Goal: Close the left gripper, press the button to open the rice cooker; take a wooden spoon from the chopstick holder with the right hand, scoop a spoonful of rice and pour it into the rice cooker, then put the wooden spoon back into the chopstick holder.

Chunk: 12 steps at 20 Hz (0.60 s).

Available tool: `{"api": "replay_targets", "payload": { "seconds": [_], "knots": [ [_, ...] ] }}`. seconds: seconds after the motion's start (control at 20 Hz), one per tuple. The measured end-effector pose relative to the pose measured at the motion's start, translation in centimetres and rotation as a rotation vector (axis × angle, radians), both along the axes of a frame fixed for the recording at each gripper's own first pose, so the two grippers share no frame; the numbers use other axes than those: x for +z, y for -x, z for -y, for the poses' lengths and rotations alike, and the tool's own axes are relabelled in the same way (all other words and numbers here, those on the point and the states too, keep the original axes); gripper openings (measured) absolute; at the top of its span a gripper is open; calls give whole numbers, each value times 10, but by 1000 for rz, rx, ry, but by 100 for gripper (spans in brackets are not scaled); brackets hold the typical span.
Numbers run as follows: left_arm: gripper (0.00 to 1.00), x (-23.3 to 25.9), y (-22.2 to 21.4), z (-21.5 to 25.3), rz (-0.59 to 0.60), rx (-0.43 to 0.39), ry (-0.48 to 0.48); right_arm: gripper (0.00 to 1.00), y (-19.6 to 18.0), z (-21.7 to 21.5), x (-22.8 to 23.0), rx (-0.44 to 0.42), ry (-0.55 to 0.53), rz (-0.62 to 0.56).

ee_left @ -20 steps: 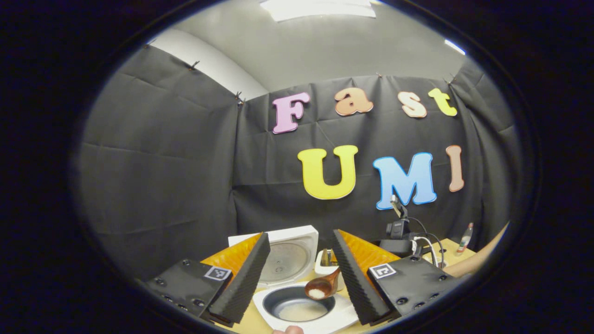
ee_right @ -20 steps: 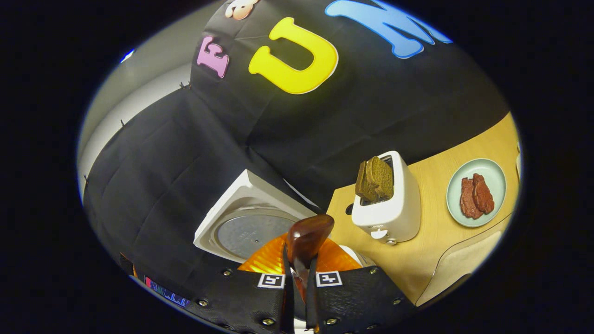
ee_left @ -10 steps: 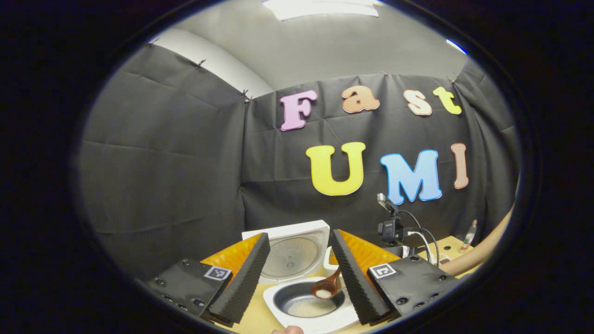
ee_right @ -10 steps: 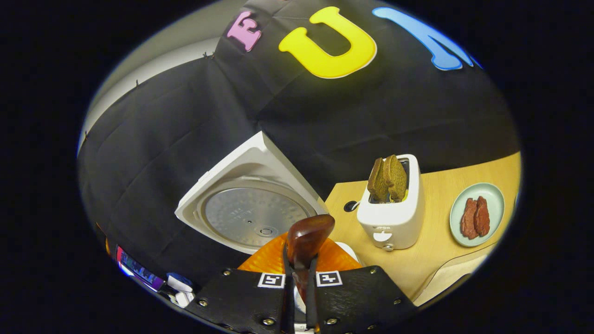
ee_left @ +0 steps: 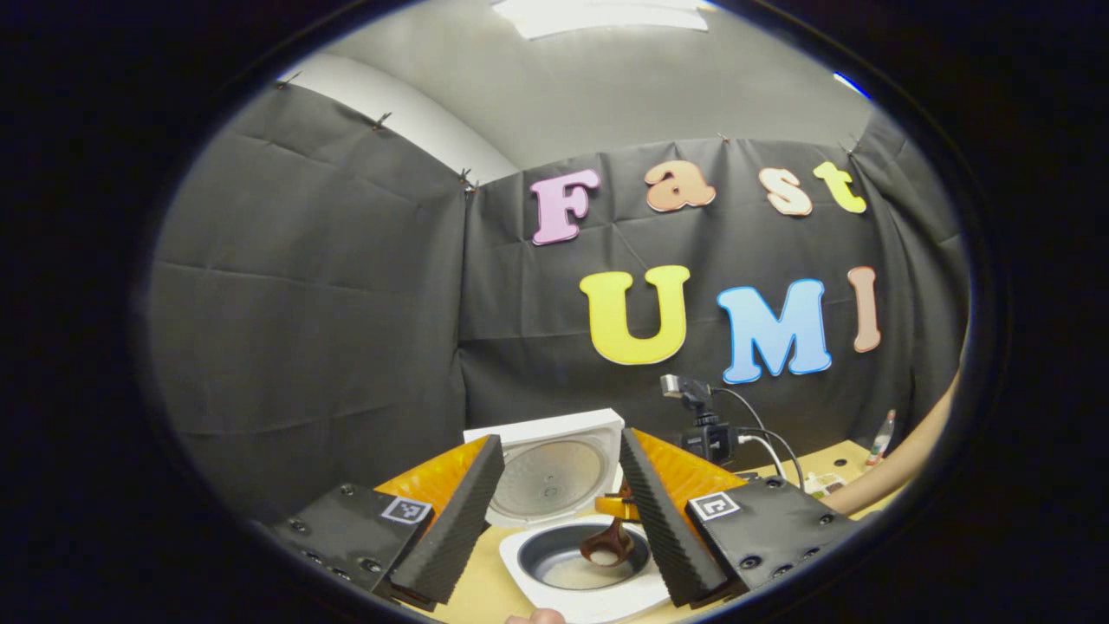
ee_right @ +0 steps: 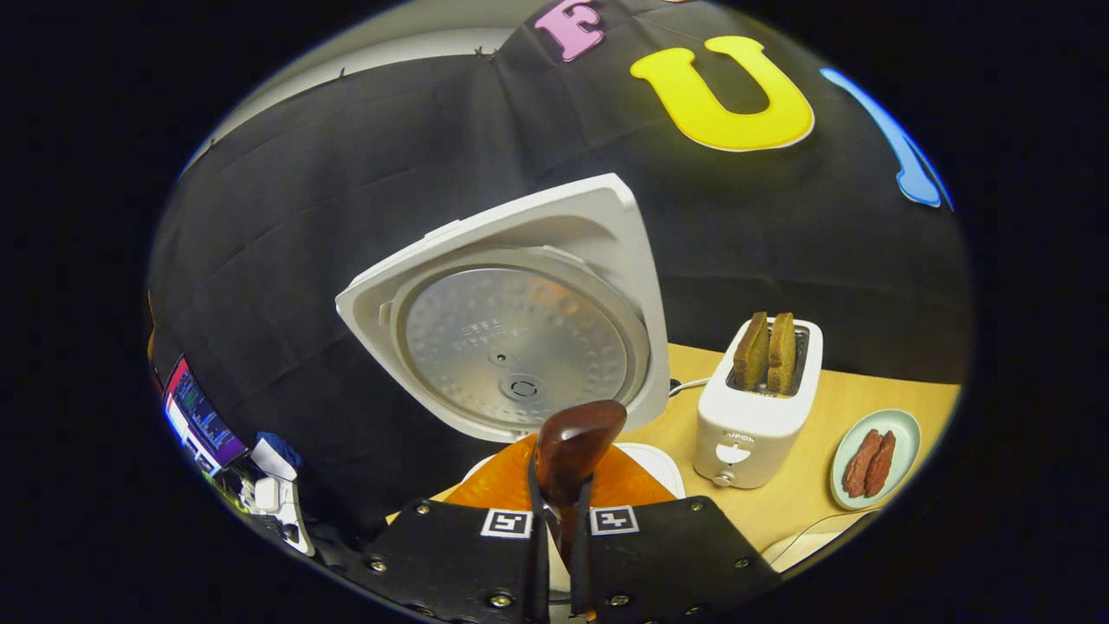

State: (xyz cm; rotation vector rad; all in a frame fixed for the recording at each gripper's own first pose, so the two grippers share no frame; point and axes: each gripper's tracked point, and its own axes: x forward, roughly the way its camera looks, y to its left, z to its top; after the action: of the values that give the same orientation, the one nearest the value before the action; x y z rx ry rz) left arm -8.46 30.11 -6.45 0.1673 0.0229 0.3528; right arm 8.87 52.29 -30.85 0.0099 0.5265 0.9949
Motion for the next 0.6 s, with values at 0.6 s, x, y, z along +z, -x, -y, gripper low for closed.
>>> {"api": "replay_targets", "payload": {
  "seconds": [0.6],
  "knots": [
    [97,-1,8,2,6,7,-13,10,13,-10,2,111,92,129]
  ]
}}
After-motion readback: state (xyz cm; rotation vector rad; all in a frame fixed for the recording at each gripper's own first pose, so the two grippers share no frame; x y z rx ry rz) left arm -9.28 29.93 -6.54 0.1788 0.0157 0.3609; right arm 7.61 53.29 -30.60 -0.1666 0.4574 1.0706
